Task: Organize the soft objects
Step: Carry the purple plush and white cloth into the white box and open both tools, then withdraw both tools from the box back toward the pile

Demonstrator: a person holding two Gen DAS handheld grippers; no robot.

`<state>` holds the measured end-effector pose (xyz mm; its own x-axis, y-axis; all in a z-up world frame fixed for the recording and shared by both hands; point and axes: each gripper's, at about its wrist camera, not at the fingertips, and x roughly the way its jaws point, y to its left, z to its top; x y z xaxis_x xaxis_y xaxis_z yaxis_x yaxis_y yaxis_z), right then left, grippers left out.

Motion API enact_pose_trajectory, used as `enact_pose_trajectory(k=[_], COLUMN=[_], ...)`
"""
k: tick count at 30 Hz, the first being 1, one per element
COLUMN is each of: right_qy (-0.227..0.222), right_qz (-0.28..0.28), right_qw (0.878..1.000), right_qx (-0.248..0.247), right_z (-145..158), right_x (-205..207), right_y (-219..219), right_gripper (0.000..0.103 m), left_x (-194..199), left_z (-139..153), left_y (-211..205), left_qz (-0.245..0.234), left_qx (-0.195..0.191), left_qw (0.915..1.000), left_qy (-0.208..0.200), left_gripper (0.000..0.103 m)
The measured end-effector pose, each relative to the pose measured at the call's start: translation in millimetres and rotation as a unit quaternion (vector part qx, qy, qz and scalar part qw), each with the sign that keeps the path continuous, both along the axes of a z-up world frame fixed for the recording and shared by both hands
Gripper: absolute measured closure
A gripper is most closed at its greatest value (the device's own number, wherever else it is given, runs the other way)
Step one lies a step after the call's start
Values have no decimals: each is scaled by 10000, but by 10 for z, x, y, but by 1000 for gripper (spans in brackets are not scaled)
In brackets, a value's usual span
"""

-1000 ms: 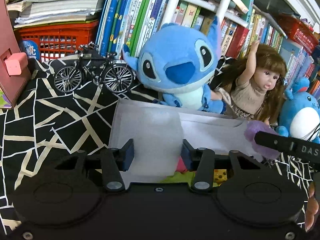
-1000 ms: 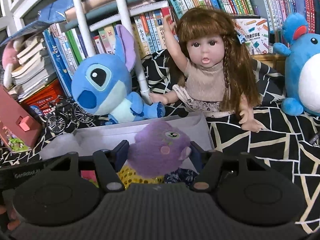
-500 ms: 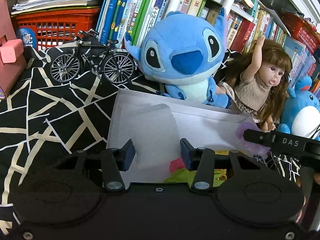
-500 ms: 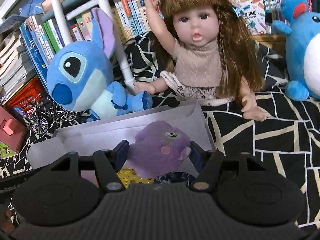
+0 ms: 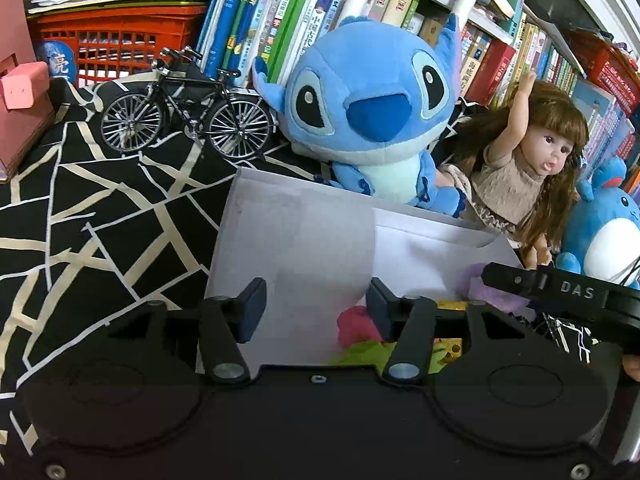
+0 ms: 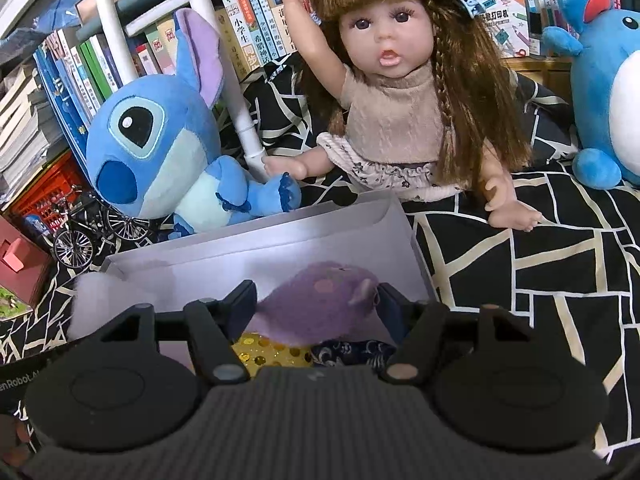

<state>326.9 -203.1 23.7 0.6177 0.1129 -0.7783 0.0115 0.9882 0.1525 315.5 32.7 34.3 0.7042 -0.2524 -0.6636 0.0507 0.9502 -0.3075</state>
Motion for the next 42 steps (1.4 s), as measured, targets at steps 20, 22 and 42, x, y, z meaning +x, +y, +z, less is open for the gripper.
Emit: enact_pose_trajectory(k=[20, 22, 42], right_qy=[-723, -814, -1418], right_qz=[412, 474, 1193], right_qw=[9958, 9950, 9824], right_qx=[375, 330, -242], right_z=[417, 458, 614], right_x=[-651, -763, -1598], right_y=[-90, -110, -36], right_gripper=[10, 9, 0], left_x=[-775, -878, -1790], left_z=[336, 344, 385], left_y=[16, 18, 2], left_qz=[141, 144, -79], left_qx=[281, 314, 586], left_qw=[9966, 9960, 9895], left_qy=[-759, -824, -1322], left_gripper=[19, 18, 11])
